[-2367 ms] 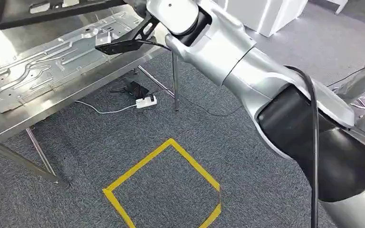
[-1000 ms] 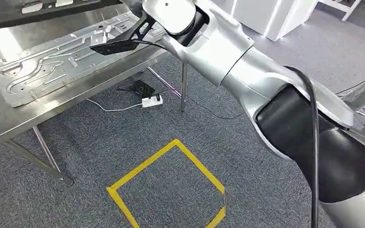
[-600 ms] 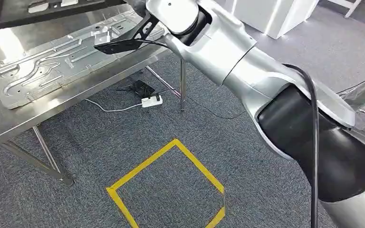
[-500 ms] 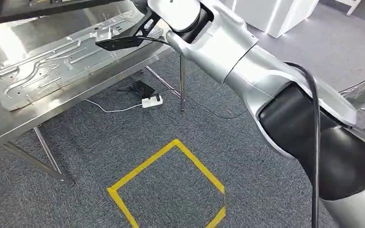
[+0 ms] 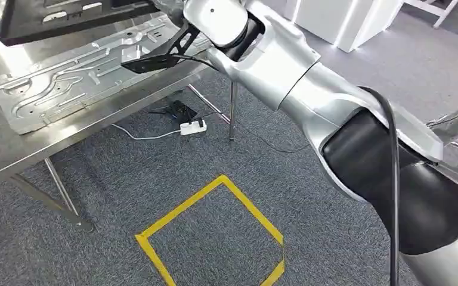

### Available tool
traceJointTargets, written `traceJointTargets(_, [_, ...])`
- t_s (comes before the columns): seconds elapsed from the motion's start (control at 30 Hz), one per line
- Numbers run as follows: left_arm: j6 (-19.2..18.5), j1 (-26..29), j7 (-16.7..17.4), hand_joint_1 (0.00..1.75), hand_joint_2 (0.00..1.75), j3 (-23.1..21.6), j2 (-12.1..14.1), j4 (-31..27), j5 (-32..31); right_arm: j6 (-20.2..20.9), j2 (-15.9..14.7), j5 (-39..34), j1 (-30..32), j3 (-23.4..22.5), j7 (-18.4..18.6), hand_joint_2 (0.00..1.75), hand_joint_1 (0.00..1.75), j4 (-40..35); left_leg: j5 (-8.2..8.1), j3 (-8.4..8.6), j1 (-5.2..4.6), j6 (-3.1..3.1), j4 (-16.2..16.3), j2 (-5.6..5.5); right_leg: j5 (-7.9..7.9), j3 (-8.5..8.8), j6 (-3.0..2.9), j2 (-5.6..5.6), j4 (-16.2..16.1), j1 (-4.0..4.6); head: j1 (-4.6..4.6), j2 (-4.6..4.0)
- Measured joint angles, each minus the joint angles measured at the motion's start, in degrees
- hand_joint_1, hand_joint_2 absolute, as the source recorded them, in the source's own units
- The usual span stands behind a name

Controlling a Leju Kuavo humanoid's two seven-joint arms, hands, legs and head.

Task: Take the parts from the cabinet and place them on the table.

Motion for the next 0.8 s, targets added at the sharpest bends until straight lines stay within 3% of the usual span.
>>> traceJointTargets(0.07, [-3.48, 0.01, -6.17, 0.0, 1.75, -0.09, 0.5, 0.0, -2.32, 0.74, -0.53, 0.02, 0.67, 0.0, 0.18, 1.75, 1.75, -0.02, -0.05, 0.0, -0.07, 0.08, 0.09, -0.02, -2.61, -3.97, 0.13, -0.01, 7.95, -0.17, -0.02, 0.0])
traceJointTargets(0.1, [-4.19, -0.26, -8.5, 0.0, 1.75, -0.24, 0.81, -0.02, -3.1, 1.25, -1.25, 0.02, 1.09, 0.0, 0.22, 1.75, 1.75, -0.02, -0.08, 0.01, -0.06, 0.12, 0.17, -0.12, -2.22, -4.79, 0.09, -0.01, 9.02, -0.2, 0.02, 0.0])
traceJointTargets(0.13, [-4.51, -0.6, -9.75, 0.0, 1.75, -0.5, 1.11, -0.09, -3.66, 1.38, -1.8, 0.02, 1.33, 0.0, 0.2, 1.75, 1.75, 0.0, -0.12, 0.0, -0.07, 0.12, 0.27, -0.26, -0.85, -4.39, -0.02, 0.0, 7.72, -0.25, 0.02, 0.0])
traceJointTargets(0.2, [-4.45, -1.88, -11.3, 0.0, 1.75, -1.03, 1.46, -0.33, -4.63, 1.55, -2.76, 0.02, 1.3, 0.0, 0.09, 1.75, 1.75, -0.13, -0.32, 0.05, -0.13, 0.03, 0.55, -0.54, 4.67, 0.05, -0.55, -0.01, -2.01, -0.26, -0.02, 0.0])
traceJointTargets(0.23, [-4.28, -2.54, -12.68, 0.0, 1.75, -1.38, 1.46, -0.48, -4.98, 1.64, -3.17, 0.0, 1.12, 0.0, 0.09, 1.75, 1.75, -0.29, -0.4, 0.12, -0.13, -0.06, 0.62, -0.55, 6.47, 2.07, -0.82, -0.03, -6.14, -0.12, 0.02, 0.0])
traceJointTargets(0.27, [-3.96, -3.97, -16.34, 0.0, 1.75, -1.99, 1.38, -0.61, -5.78, 1.77, -4.04, -0.11, 0.87, 0.0, 0.02, 1.75, 1.75, -0.52, -0.45, -0.21, -0.3, -0.28, 0.75, -0.68, 5.83, 3.02, -1.11, -0.05, -8.5, 0.37, -0.13, 0.0])
traceJointTargets(0.3, [-3.78, -5.7, -19.16, 0.0, 1.75, -2.63, 1.27, -0.83, -6.14, 1.81, -4.34, -0.18, 0.56, 0.0, -0.07, 1.75, 1.75, -0.7, -0.27, -0.58, -0.23, -0.66, 0.9, -0.8, 6.05, 3.09, -1.13, -0.05, -8.9, 0.42, -0.09, 0.0])
traceJointTargets(0.37, [-3.6, -9.35, -22.22, 0.0, 1.75, -4.27, 0.83, -1.51, -5.57, 1.75, -5.05, -0.55, 0.51, 0.0, -0.72, 1.75, 1.75, -0.9, -0.03, -0.79, 0.19, -1.27, 0.6, -0.95, 6.11, 2.94, -1.41, -0.17, -8.9, 0.88, -0.04, 0.0])
traceJointTargets(0.4, [-3.51, -10.89, -22.66, 0.0, 1.75, -5.18, 0.49, -1.77, -4.84, 1.68, -5.16, -0.81, 0.5, 0.0, -0.92, 1.75, 1.75, -0.94, -0.03, -0.74, 0.22, -1.7, 0.52, -0.99, 6.38, 3.07, -1.83, -0.18, -9.38, 0.91, 0.0, 0.0])
traceJointTargets(0.43, [-3.29, -12.05, -23.23, 0.0, 1.75, -5.77, 0.37, -2.36, -3.64, 1.53, -5.2, -1.03, 0.49, 0.0, -0.94, 1.75, 1.75, -1.03, -0.55, -1.28, 0.41, -1.78, 1.14, -0.8, 6.86, 3.56, -2.27, -0.29, -10.14, 0.31, -0.11, 0.0])
traceJointTargets(0.47, [-3.16, -13.19, -23.95, 0.0, 1.75, -6.87, 0.0, -2.91, -2.26, 1.46, -5.22, -1.18, 0.35, 0.0, -0.92, 1.75, 1.75, -1.12, -1.62, -1.69, 0.26, -1.83, 2.66, -0.31, 7.01, 3.82, -2.51, -0.15, -10.49, 0.43, -0.02, 0.0])
traceJointTargets(0.57, [-2.83, -15.3, -24.93, 0.0, 1.75, -10.23, -0.33, -4.42, 1.52, 1.03, -5.25, -1.73, 0.21, 0.0, -0.85, 1.75, 1.75, -1.16, -7.12, -7.16, 0.21, -2.23, 14.68, -0.14, 6.99, 3.77, -2.74, 0.13, -10.39, 0.31, -0.15, 0.0])
traceJointTargets(0.6, [-2.86, -15.56, -24.49, 0.0, 1.75, -11.48, -0.42, -4.72, 3.27, 0.98, -5.22, -1.97, 0.46, 0.0, -0.81, 1.75, 1.75, -1.18, -7.39, -8.79, 0.2, -2.35, 17.63, -0.13, 6.96, 3.76, -2.76, 0.29, -10.32, 0.31, -0.15, 0.0])
traceJointTargets(0.63, [-2.84, -15.58, -23.85, 0.0, 1.75, -12.35, -0.44, -4.87, 4.71, 0.98, -5.2, -2.03, 0.67, 0.0, -0.68, 1.75, 1.75, -1.25, -6.43, -8.8, 0.2, -2.35, 17.18, -0.12, 6.9, 3.79, -2.74, 0.4, -10.26, 0.31, -0.13, 0.0])
traceJointTargets(0.67, [-2.68, -15.27, -20.88, 0.0, 1.75, -13.11, -0.35, -4.9, 6.34, 1.03, -5.09, -2.12, 0.82, 0.0, -0.22, 1.75, 1.75, -1.33, -4.05, -7.38, 0.19, -2.24, 13.84, -0.11, 6.75, 3.8, -2.74, 0.54, -10.05, 0.31, -0.15, 0.0])
traceJointTargets(0.73, [-1.75, -13.19, -15.77, 0.0, 1.75, -13.62, 0.17, -4.87, 8.69, 1.07, -4.98, -2.12, 0.81, 0.0, 0.69, 1.75, 1.75, -1.64, 0.75, -2.69, 0.08, -1.78, 4.04, 0.05, 6.26, 3.88, -2.53, 0.9, -9.53, 0.3, -0.13, 0.0])
traceJointTargets(0.77, [-1.04, -11.56, -12.81, 0.0, 1.75, -13.64, 0.46, -4.79, 9.97, 1.07, -4.98, -2.12, 0.79, 0.0, 1.09, 1.75, 1.75, -1.84, -0.06, -1.24, -0.06, -1.39, 1.44, 0.39, 5.99, 3.88, -2.33, 1.09, -9.48, 0.24, -0.06, 0.0])
traceJointTargets(0.8, [-0.89, -9.68, -11.97, 0.0, 1.75, -13.64, 0.5, -4.63, 10.74, 1.07, -5.01, -2.14, 0.75, 0.0, 1.22, 1.75, 1.75, -1.88, -0.07, -0.52, -0.53, -1.36, 0.35, 0.32, 5.93, 3.56, -2.08, 1.53, -9.15, 0.46, -0.15, 0.0])
